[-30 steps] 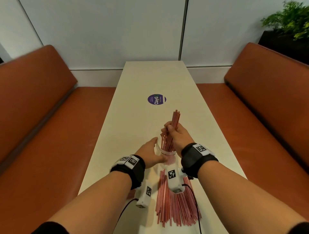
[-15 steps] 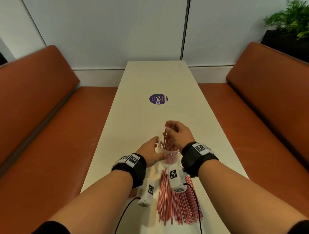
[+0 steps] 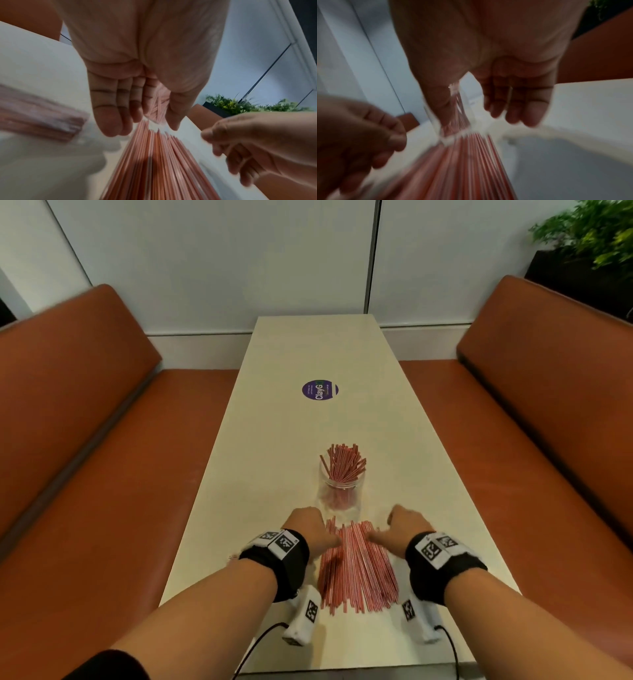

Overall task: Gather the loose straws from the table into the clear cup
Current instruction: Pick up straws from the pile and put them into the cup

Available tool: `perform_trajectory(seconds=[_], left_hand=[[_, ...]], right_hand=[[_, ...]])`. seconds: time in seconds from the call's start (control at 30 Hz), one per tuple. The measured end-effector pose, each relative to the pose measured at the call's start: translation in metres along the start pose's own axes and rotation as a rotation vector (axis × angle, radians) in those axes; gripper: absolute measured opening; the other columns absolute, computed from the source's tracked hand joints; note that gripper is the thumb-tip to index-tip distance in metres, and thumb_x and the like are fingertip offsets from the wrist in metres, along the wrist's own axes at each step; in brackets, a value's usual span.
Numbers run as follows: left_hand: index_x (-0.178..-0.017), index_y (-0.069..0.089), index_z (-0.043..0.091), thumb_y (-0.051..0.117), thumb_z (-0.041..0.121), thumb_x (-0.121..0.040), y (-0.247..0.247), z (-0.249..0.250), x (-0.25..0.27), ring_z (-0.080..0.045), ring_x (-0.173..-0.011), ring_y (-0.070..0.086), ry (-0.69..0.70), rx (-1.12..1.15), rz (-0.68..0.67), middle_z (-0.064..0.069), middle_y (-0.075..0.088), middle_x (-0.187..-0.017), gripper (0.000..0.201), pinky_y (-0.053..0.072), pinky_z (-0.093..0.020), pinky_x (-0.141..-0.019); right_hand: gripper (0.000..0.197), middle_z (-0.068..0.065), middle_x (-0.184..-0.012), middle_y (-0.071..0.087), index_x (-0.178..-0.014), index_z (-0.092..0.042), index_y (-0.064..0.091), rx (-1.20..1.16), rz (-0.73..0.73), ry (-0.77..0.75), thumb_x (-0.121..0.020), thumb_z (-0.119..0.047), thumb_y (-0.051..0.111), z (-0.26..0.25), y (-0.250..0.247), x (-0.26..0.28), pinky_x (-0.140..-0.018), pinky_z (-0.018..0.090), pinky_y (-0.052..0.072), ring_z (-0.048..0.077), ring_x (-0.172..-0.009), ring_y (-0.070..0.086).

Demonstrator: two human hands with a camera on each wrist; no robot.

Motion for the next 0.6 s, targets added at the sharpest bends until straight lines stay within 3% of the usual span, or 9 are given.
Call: perform_trajectory(seconds=[0.03,0.13,0.2,0.3,0.4,0.5,0.6], left_hand=[[-0.094,0.065,0.005,0.074,0.047,-0.075,0.005,0.001,0.000,-0.022,-0.072,0.068,-0.022,-0.038,-0.014,-0.008,0.067,-0.085,0.047,0.058,-0.030,-0.066],[-0.098,0.063,0.008,0.076,0.052,-0.070,0.018,0.004,0.000,-0.019,-0.075,0.063,-0.062,-0.161,-0.028,-0.004,0.062,-0.086,0.054,0.053,-0.025,-0.065],[-0.099,0.062,0.010,0.078,0.051,-0.067,0.025,0.005,-0.002,-0.019,-0.081,0.065,-0.067,-0.190,-0.033,-0.003,0.061,-0.088,0.054,0.054,-0.025,-0.069],[-0.103,0.062,0.008,0.080,0.047,-0.068,0.028,0.006,-0.005,-0.019,-0.085,0.065,-0.073,-0.177,-0.022,-0.004,0.067,-0.099,0.055,0.055,-0.027,-0.074],[-0.107,0.064,0.006,0.077,0.038,-0.076,0.026,0.002,-0.008,-0.023,-0.098,0.068,-0.082,-0.169,-0.032,-0.008,0.069,-0.109,0.046,0.055,-0.027,-0.080],[-0.088,0.061,0.010,0.073,0.038,-0.080,0.025,-0.003,-0.011,-0.023,-0.090,0.066,-0.082,-0.125,-0.029,-0.008,0.070,-0.102,0.031,0.052,-0.026,-0.074],[-0.066,0.048,0.015,0.067,0.039,-0.084,0.023,-0.005,-0.011,-0.022,-0.079,0.058,-0.076,-0.126,-0.003,-0.010,0.066,-0.091,0.036,0.049,-0.026,-0.070]], right_hand=[[0.071,0.006,-0.114,0.062,-0.120,-0.011,0.050,0.041,-0.056,0.038,-0.071,-0.059,0.070,0.004,0.011,0.004,-0.073,0.028,0.050,0.021,-0.092,0.060],[0.077,0.001,-0.093,0.059,-0.112,-0.011,0.055,0.062,-0.097,0.069,-0.060,-0.065,0.075,0.008,0.030,0.009,-0.058,0.024,0.044,0.017,-0.077,0.057],[0.075,0.001,-0.094,0.058,-0.110,-0.012,0.054,0.052,-0.084,0.064,-0.058,-0.059,0.080,0.006,0.036,0.008,-0.061,0.025,0.044,0.017,-0.077,0.055],[0.053,0.004,-0.096,0.062,-0.100,-0.013,0.057,0.061,-0.064,0.043,-0.066,-0.047,0.079,0.001,0.038,0.006,-0.060,0.024,0.043,0.019,-0.076,0.055],[0.026,0.000,-0.071,0.054,-0.072,-0.015,0.053,0.086,-0.057,0.025,-0.078,-0.034,0.070,-0.001,0.039,0.001,-0.045,0.021,0.034,0.021,-0.072,0.057],[0.021,-0.002,-0.068,0.052,-0.075,-0.014,0.053,0.050,-0.051,0.021,-0.081,-0.030,0.065,-0.001,0.038,-0.002,-0.044,0.021,0.033,0.017,-0.065,0.055],[0.025,0.001,-0.080,0.056,-0.082,-0.014,0.054,0.062,-0.052,0.016,-0.081,-0.035,0.068,0.001,0.036,-0.003,-0.046,0.021,0.033,0.018,-0.070,0.055]])
Point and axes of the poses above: each hand's wrist, its own x-axis away from the middle knuckle, its own y-axis out of the palm, z = x × y, the point moved 6 cm from there along -x, towards the middle knuckle
